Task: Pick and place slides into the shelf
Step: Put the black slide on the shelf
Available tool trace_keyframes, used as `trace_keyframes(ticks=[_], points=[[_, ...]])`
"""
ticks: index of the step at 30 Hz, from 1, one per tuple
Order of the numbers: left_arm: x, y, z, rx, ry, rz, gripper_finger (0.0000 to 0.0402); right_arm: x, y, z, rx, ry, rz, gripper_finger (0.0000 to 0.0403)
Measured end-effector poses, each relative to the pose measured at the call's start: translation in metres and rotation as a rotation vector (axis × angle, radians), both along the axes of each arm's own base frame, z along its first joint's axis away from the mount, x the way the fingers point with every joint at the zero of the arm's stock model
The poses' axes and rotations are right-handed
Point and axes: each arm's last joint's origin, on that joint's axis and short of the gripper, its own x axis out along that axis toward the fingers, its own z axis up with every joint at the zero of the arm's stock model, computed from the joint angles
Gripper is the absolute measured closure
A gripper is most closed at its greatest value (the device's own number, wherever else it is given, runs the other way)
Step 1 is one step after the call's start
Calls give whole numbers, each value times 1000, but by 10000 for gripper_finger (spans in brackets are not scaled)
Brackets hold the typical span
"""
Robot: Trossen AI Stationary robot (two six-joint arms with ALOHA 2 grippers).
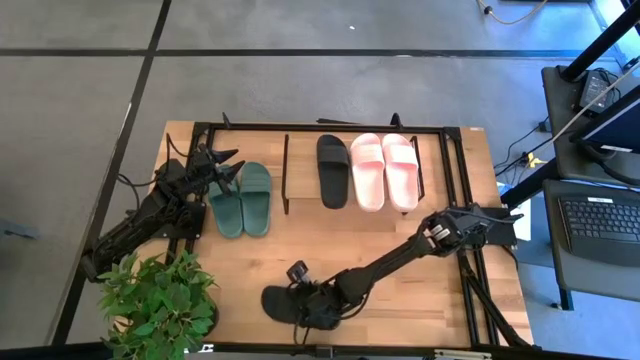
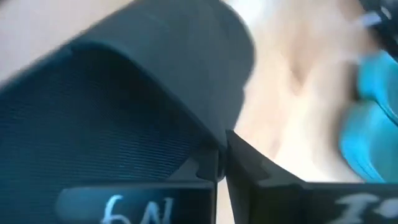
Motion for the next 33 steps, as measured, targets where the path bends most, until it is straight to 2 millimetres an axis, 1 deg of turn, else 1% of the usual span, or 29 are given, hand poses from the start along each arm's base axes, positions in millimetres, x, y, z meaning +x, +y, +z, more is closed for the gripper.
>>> trace_keyframes(ticks=[2,4,8,11,14,17,19,21,27,33], points=[[0,0,0,-1,0,0,185,-5,-5,10,-59,-8,-55,390],[0,0,0,-2,-1,0,185,-9,-10,27,-98,-45,-106,390],[0,0,0,-3,-2,0,185,-24,-18,75,-121,-166,-223,390],[0,0,0,-3,-2,0,185,-39,-26,112,-128,-302,-375,390],[0,0,0,-4,-3,0,185,-54,-46,150,-154,-441,-539,390],[0,0,0,-4,-2,0,185,-60,-68,176,-157,-547,-664,390],[0,0,0,-4,-3,0,185,-60,-83,185,-126,-583,-727,390],[0,0,0,-4,-2,0,185,-57,-98,189,-99,-601,-781,390],[0,0,0,-4,-3,-1,185,-43,-150,189,-138,-598,-909,390],[0,0,0,-4,-3,0,185,-36,-190,189,-147,-602,-1005,390]])
